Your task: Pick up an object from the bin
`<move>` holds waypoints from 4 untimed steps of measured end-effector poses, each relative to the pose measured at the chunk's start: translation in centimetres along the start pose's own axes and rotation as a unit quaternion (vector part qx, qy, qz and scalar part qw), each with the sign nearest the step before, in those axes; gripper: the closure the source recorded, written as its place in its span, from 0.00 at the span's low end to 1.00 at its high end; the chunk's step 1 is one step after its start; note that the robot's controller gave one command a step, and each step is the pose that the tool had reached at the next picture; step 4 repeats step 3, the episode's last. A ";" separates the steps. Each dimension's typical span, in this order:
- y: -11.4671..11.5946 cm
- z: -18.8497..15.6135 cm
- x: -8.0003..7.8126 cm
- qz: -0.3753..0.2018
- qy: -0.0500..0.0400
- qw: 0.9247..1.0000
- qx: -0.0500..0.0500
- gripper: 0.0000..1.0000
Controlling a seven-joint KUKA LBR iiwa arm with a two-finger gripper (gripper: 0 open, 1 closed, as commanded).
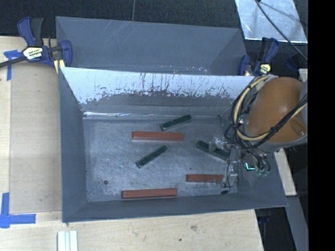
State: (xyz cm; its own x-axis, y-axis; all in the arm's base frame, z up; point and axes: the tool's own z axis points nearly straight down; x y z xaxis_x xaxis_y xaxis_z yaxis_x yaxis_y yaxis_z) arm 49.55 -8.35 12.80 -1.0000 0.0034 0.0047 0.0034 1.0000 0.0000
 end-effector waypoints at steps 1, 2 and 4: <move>0.4 5.9 0.3 -0.033 -0.006 0.999 0.001 0.00; 0.4 5.8 0.4 -0.035 -0.005 0.999 0.001 1.00; -2.2 -9.3 0.5 -0.064 -0.008 0.998 0.002 1.00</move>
Offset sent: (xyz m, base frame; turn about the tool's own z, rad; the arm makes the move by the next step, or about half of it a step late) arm -0.0055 0.0039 -0.0580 -0.0674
